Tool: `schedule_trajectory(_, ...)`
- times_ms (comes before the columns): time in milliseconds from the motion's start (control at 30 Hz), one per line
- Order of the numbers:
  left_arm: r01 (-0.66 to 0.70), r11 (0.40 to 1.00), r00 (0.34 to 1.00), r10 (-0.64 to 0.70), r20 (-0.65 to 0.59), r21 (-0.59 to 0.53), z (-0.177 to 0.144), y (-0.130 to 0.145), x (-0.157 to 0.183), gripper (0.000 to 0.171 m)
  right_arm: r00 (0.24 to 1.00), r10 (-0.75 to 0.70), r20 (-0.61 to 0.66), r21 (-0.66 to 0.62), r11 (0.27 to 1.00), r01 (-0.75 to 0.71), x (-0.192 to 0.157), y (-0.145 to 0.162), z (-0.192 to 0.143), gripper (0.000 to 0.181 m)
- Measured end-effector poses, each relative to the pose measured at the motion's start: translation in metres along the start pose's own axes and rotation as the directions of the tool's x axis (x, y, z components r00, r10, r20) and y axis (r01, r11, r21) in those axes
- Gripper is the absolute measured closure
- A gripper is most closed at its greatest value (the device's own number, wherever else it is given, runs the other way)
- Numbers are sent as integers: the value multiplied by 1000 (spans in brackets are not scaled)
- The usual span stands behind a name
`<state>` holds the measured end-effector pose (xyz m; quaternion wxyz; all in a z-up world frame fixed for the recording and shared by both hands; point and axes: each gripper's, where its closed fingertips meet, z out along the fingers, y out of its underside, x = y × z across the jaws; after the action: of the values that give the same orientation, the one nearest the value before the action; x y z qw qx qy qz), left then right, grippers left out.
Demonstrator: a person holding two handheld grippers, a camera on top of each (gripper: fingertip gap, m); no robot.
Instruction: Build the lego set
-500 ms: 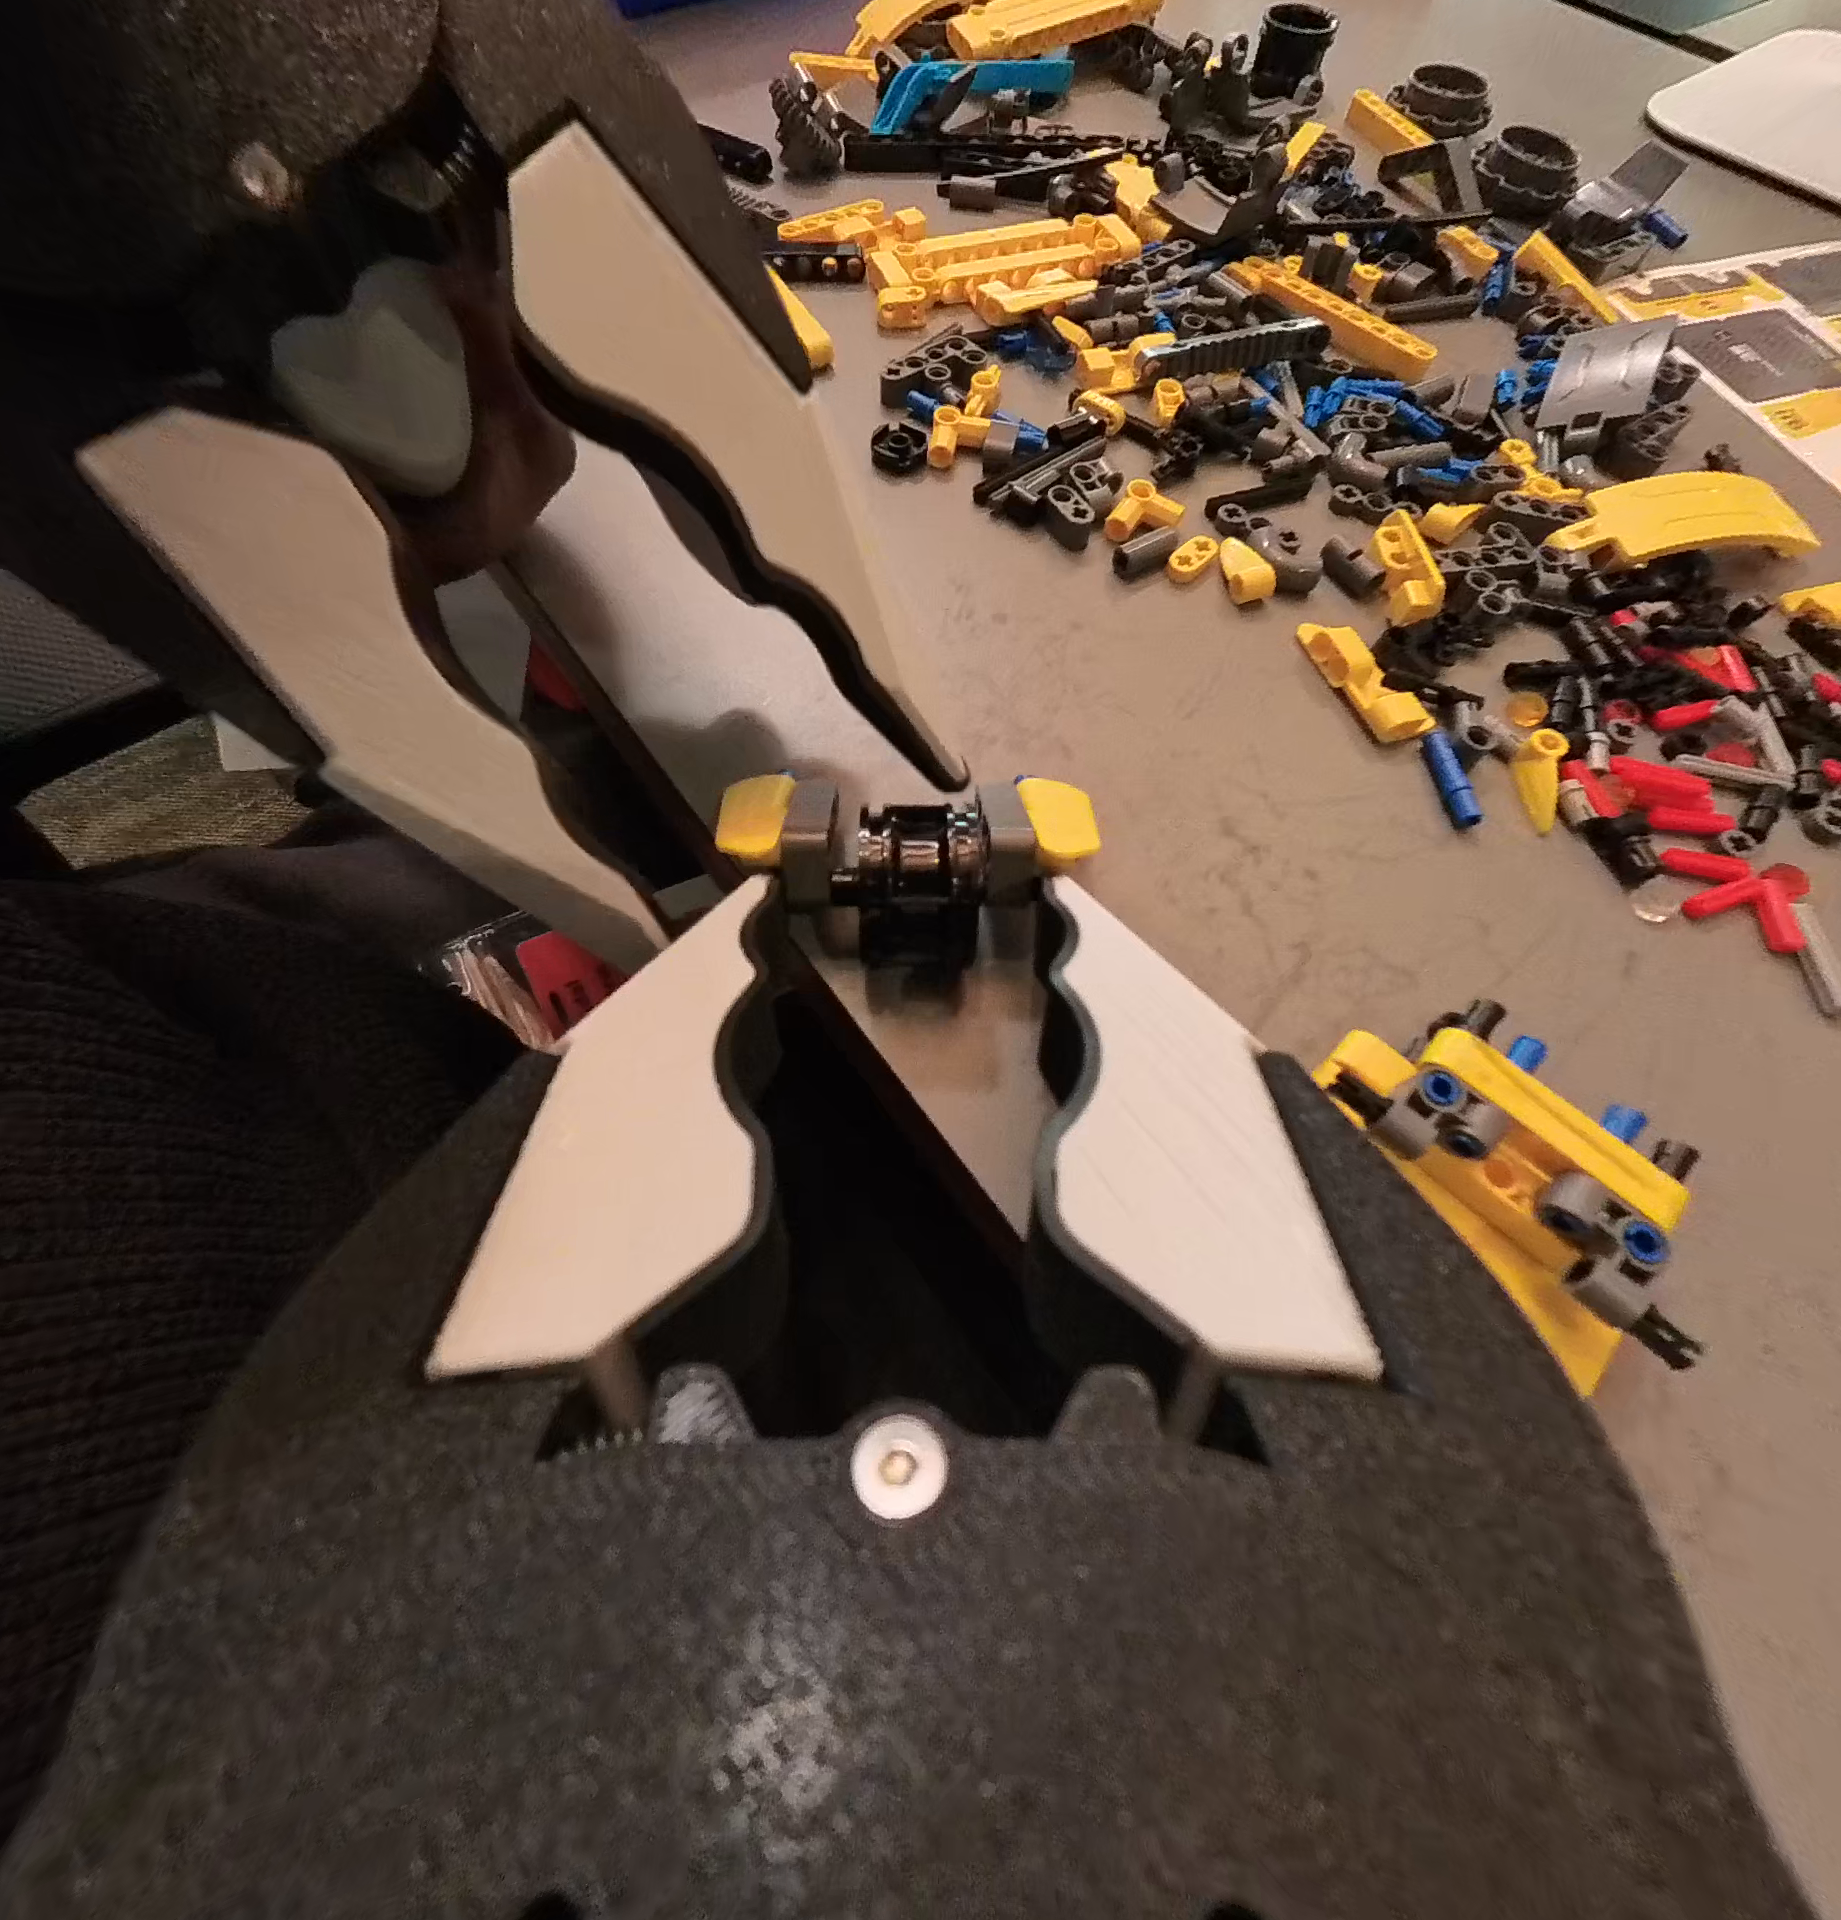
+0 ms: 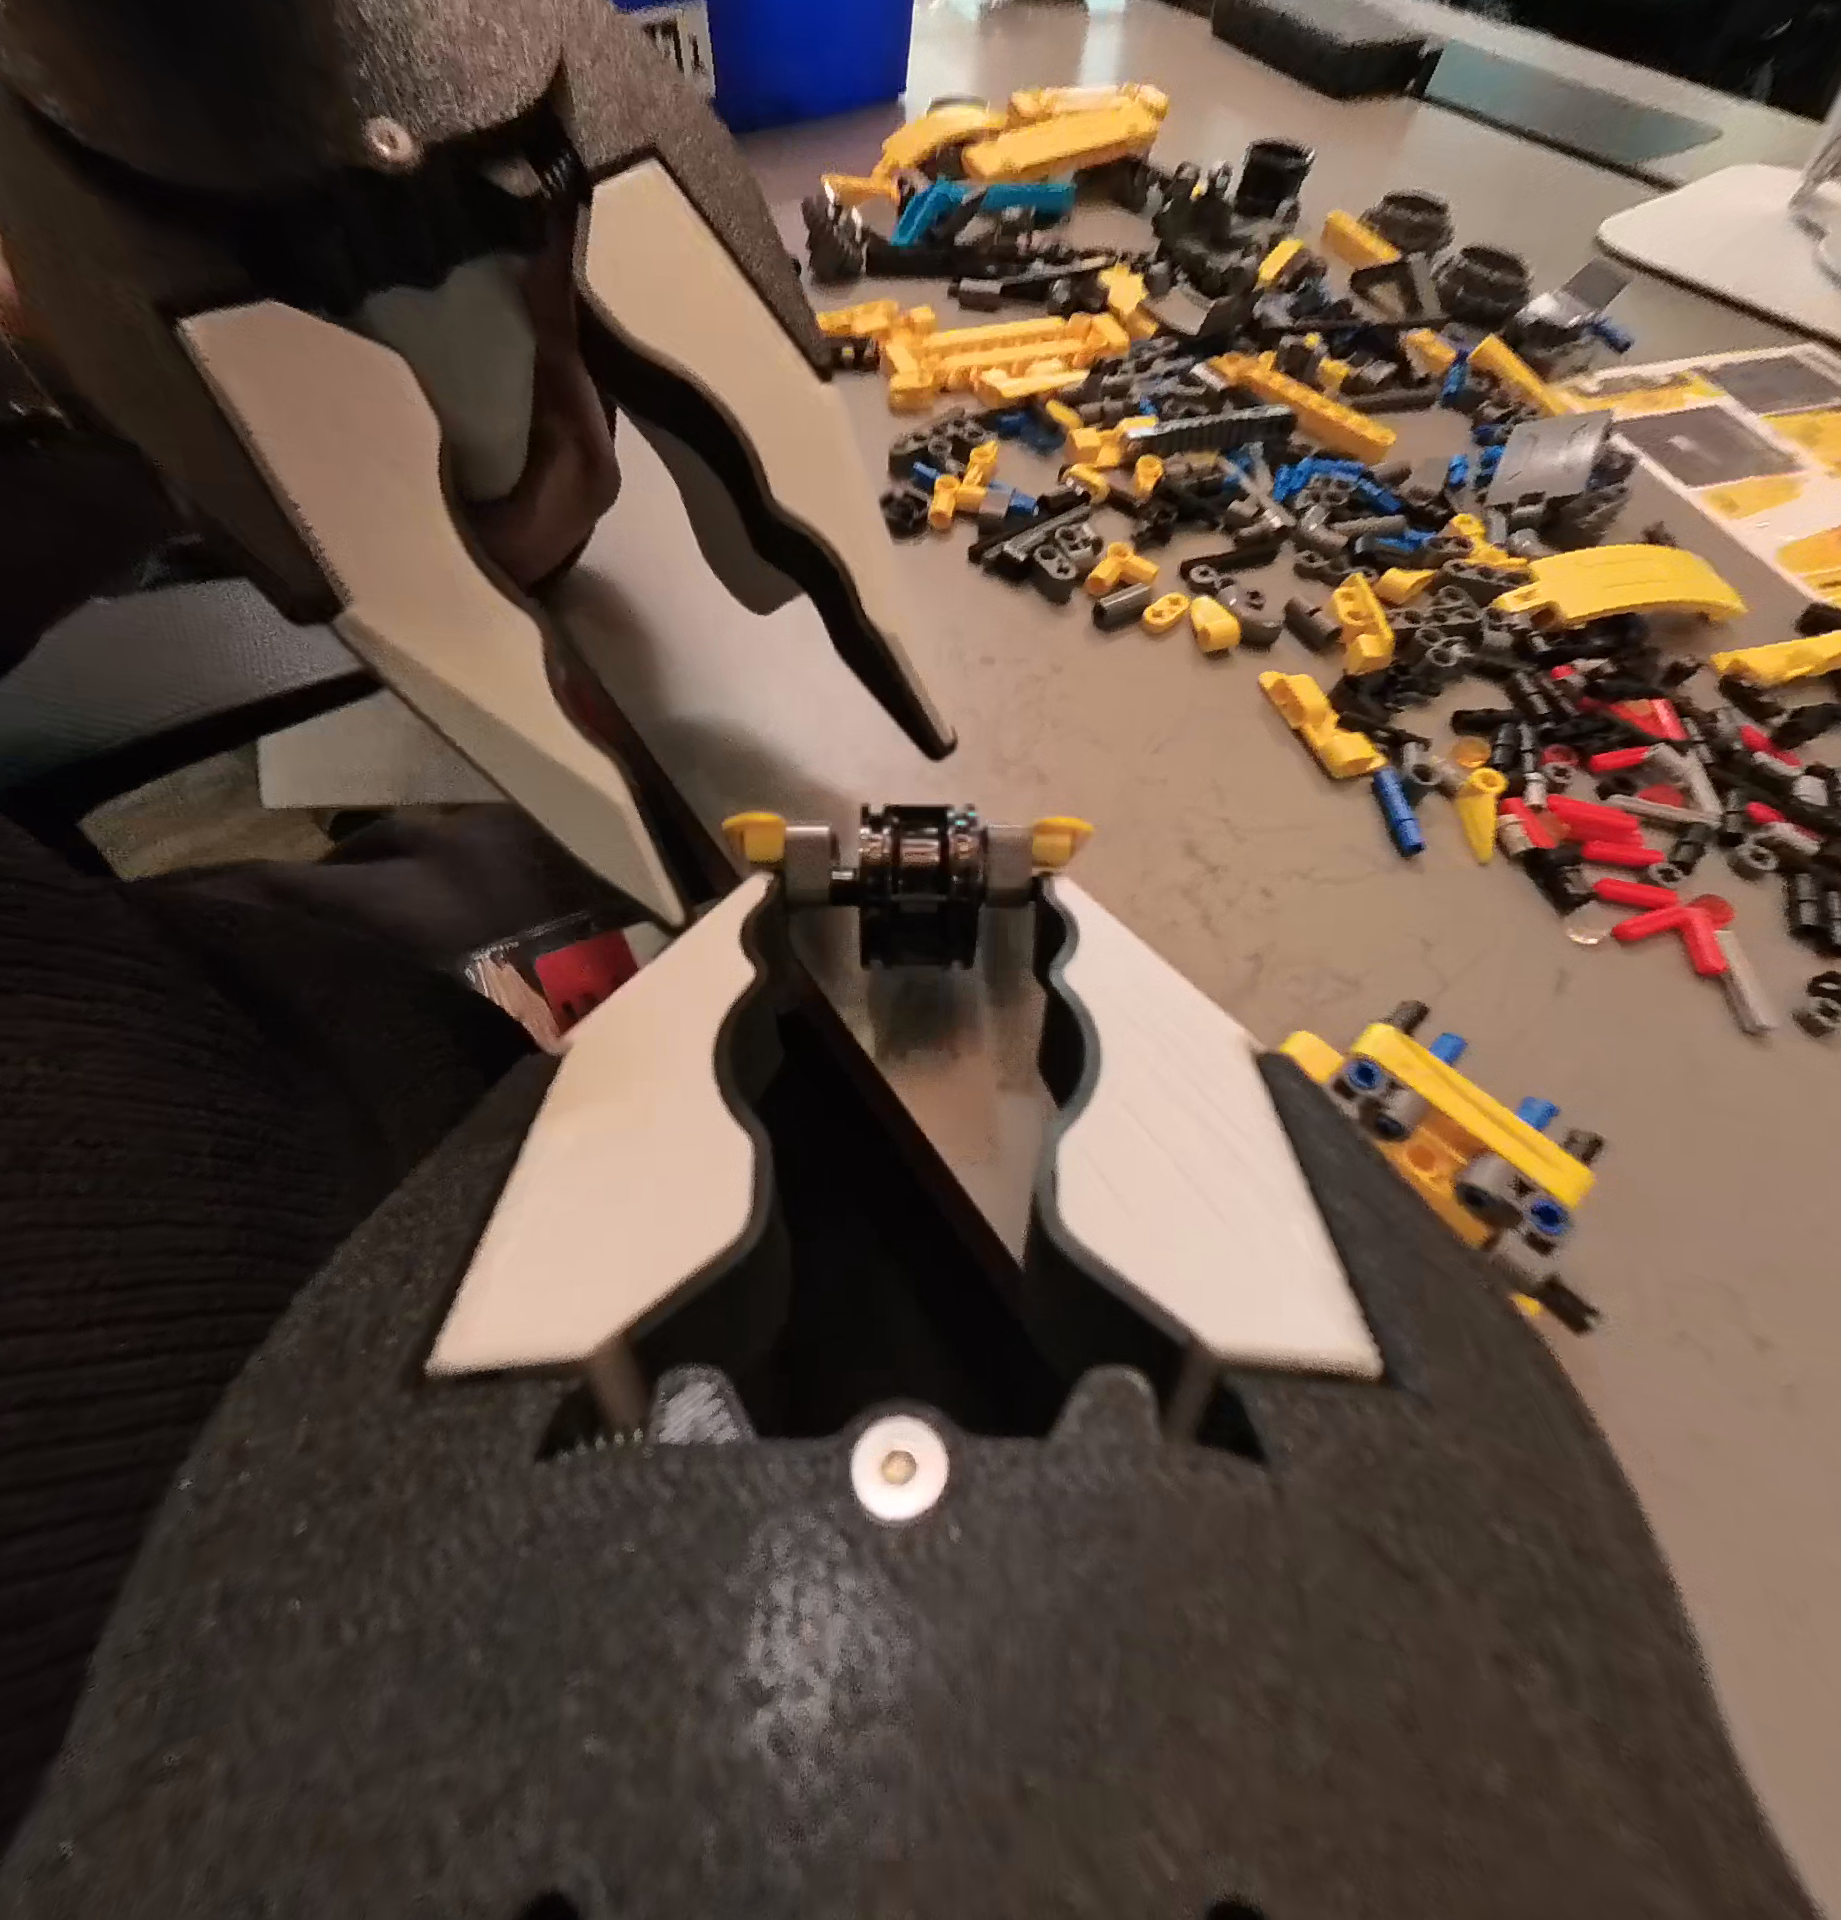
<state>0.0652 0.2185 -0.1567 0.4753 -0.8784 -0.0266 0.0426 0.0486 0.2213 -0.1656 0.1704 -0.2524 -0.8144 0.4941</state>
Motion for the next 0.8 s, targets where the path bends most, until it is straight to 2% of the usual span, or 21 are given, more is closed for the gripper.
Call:
schedule_trajectory(133, 42, 998, 999, -42, -7, 46, -5, -5, -3, 116, 1000, 23, -16, 7, 1000, -23, 7, 4, -12, 136)
schedule_trajectory(267, 27, 999, 1000, -28, 6, 22, -1, -4, -2, 117, 999, 52, -5, 1, 999, -52, 3, 15, -22, 136)
schedule_trajectory(500, 18, 1000, 1000, -18, 18, 1, 8, -7, 0, 116, 994, 16, -110, -39, 999, -20, 9, 31, -43, 136)
schedule_trajectory(800, 11, 1000, 1000, -11, 10, -28, 34, -24, -13, 117, 978, 96, -182, 9, 995, -96, 11, 40, -62, 135)
